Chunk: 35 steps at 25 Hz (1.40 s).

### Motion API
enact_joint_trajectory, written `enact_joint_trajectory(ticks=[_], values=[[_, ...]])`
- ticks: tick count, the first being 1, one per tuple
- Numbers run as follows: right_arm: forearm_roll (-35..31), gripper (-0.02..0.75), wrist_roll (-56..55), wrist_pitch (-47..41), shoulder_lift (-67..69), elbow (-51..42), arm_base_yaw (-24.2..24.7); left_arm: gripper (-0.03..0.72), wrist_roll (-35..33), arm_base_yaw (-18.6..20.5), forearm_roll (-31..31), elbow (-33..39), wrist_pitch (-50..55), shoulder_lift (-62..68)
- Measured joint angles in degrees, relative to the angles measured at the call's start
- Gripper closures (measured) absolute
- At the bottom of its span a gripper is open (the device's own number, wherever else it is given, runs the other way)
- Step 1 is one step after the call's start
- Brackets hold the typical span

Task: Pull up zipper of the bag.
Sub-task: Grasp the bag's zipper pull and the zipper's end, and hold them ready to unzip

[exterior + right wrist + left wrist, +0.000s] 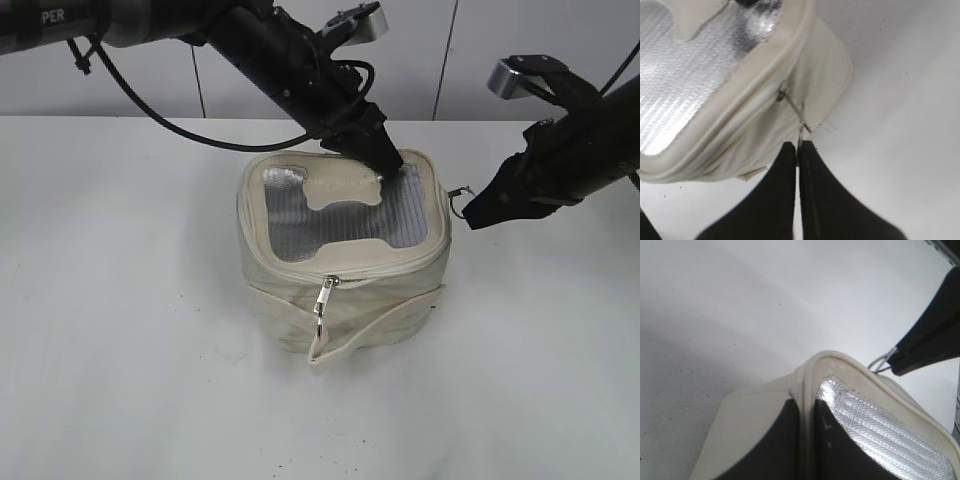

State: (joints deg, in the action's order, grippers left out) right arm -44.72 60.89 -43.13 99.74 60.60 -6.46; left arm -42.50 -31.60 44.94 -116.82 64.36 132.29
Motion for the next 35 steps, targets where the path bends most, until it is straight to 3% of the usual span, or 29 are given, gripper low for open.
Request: enact_joint_trajectory(ticks=[17, 29, 32, 35], values=[[4.88, 0.733, -8.01, -13.83, -2.58, -0.16, 0.0, 0.649, 1.03, -0.05, 0.29, 0.0, 0.25, 0.0], [5.93, 0.733, -17.06, -15.52, -13.65, -9.47, -0.17, 0.649, 1.76, -0.58, 0.93, 0.0, 0.72, 0.0], [6.27, 0.733, -17.91, -15.11, -16.62, -12.14, -2.1, 0.649, 1.76, -0.9, 1.32, 0.0, 1.39, 0.0], [8.2, 0.733, -19.17, -18.33, -18.16, -13.84, -7.49, 0.649, 2.15, -0.64, 0.36, 0.05, -0.27, 0.0]])
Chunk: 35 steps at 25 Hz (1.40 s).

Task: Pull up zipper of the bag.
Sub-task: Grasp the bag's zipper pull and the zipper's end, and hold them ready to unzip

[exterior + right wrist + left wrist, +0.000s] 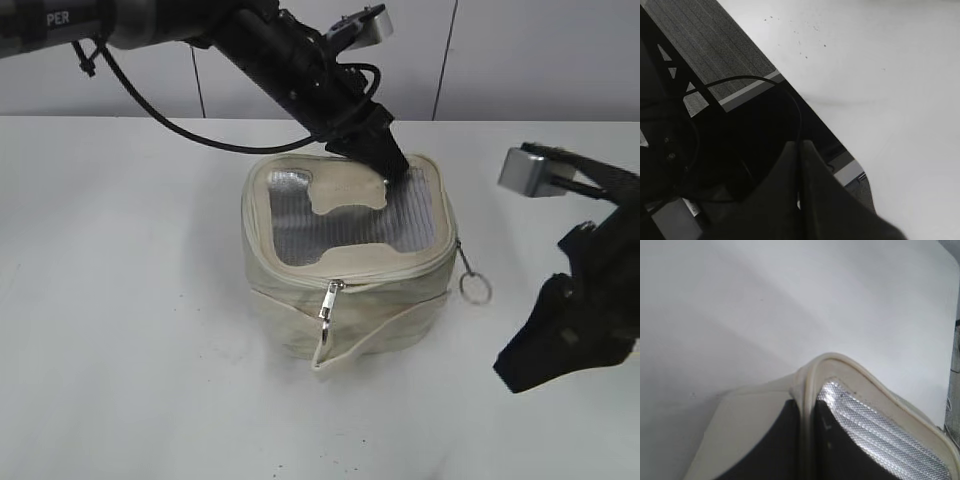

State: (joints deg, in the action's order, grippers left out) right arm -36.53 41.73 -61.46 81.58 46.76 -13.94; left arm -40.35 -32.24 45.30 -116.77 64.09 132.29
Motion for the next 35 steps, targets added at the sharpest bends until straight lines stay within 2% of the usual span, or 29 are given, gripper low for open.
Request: enact_joint_trajectory(ticks=[6, 8, 10, 12, 15, 21, 23, 26, 32, 35], values=[[-0.31, 0.733, -4.57, 11.09, -0.09, -0.16, -11.9, 0.649, 0.38, 0.19, -0.07, 0.0, -0.41, 0.0], [0.47, 0.733, -7.94, 14.71, -0.09, -0.16, -12.87, 0.649, 0.38, 0.19, -0.14, 0.0, -0.41, 0.0], [3.9, 0.733, -11.43, 17.14, -0.2, -0.16, -12.69, 0.649, 0.38, 0.19, -0.14, 0.0, -0.28, 0.0], [7.87, 0.721, -14.76, 17.52, -0.72, -0.16, -11.83, 0.649, 0.38, 0.19, -0.14, 0.0, -0.23, 0.0], [9.54, 0.646, -17.06, 17.52, -2.65, -0.16, -8.82, 0.649, 0.38, 0.19, -0.14, 0.0, -0.18, 0.0], [9.27, 0.542, -15.25, 16.48, -4.84, -0.28, 1.97, 0.649, 0.38, 0.19, -0.14, 0.0, -0.18, 0.0], [6.33, 0.511, -11.17, 15.58, -4.84, -1.19, 5.75, 0.649, 0.38, 0.23, -0.09, 0.0, -0.11, 0.0], [-0.69, 0.456, -1.46, 15.12, -4.84, -3.79, 8.56, 0.649, 0.38, 0.26, -0.09, 0.0, -0.05, 0.0], [-8.87, 0.293, 11.7, 17.51, -4.71, -7.08, 8.79, 0.649, 0.38, 0.26, -0.04, 0.0, -0.05, 0.0], [-11.44, 0.264, 15.18, 19.72, -3.33, -7.39, 8.61, 0.649, 0.38, 0.26, -0.04, 0.0, -0.05, 0.0]])
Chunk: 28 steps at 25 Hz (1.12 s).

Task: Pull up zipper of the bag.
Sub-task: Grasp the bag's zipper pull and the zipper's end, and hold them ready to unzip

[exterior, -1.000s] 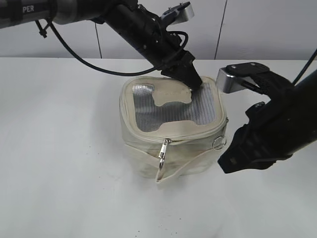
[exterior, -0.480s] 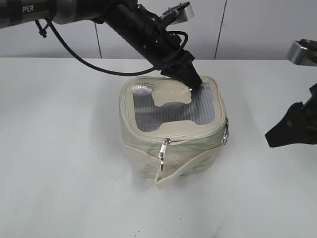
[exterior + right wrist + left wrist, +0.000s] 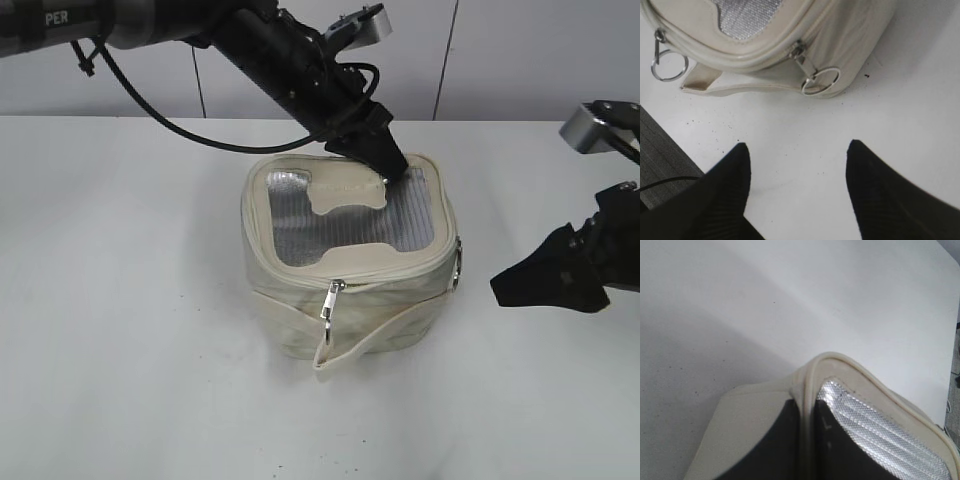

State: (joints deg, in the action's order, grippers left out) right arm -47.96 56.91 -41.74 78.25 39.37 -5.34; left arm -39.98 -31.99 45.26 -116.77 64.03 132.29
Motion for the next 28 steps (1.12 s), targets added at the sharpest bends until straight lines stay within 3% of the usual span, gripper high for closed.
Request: enact_joint_trajectory(ticks=[10, 17, 20, 26, 28], values=[[-14.67, 0.255, 17.23, 2.18, 8.48, -0.07, -0.06, 0.649, 0.0, 0.0, 0.05, 0.0, 0.0, 0.0], [-16.72, 0.265, 19.86, 2.44, 14.79, 2.66, -0.06, 0.649, 0.0, 0.0, 0.05, 0.0, 0.05, 0.0], [-16.73, 0.367, 20.04, 2.69, 16.44, 4.15, -0.06, 0.649, 0.0, 0.0, 0.05, 0.0, 0.05, 0.0], [-15.95, 0.698, 20.25, 0.98, 16.9, 5.17, -0.17, 0.649, 0.2, 0.21, -0.06, 0.0, -0.37, 0.0], [-15.58, 0.729, 20.05, 0.78, 16.9, 5.37, -0.17, 0.649, 0.2, 0.21, -0.13, 0.0, -0.37, 0.0]])
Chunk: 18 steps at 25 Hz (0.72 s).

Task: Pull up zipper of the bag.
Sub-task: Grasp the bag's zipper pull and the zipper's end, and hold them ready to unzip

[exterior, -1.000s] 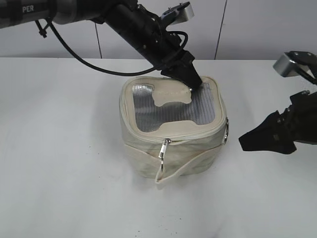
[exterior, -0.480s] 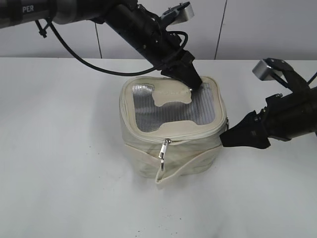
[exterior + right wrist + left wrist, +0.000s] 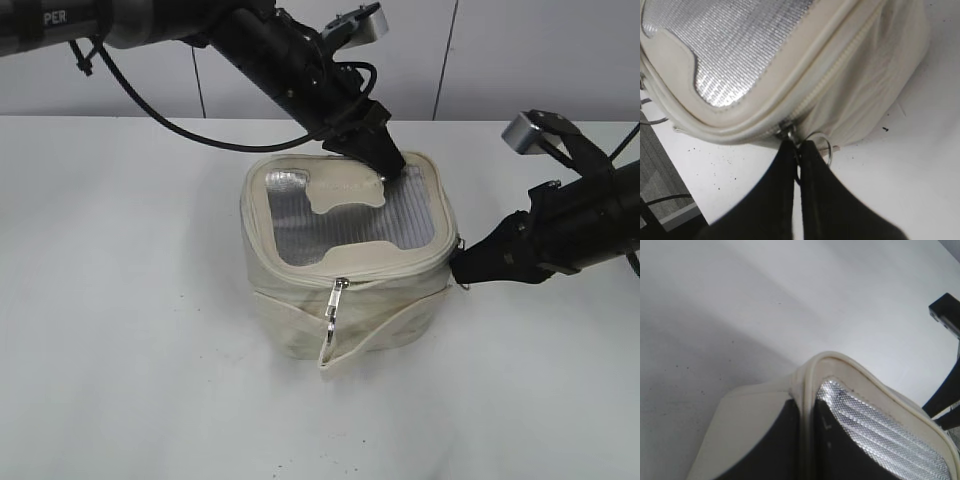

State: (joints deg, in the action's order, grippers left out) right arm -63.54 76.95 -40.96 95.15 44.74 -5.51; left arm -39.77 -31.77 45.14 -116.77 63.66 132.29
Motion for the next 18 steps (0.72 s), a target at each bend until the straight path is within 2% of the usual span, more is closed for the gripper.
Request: enact_joint_trajectory(ticks=[3, 12, 18], values=[[1.99, 0.731, -3.08, -1.0, 0.0, 0.48, 0.0, 0.649, 0.0, 0.0, 0.0, 0.0, 0.0, 0.0], [15.09, 0.732, -19.21, -4.56, -3.94, 2.22, 0.0, 0.649, 0.0, 0.0, 0.44, 0.0, 0.48, 0.0], [16.68, 0.732, -21.0, -7.03, -4.85, 2.22, -2.26, 0.649, 0.0, -0.1, 0.59, 0.0, 0.68, 0.0]])
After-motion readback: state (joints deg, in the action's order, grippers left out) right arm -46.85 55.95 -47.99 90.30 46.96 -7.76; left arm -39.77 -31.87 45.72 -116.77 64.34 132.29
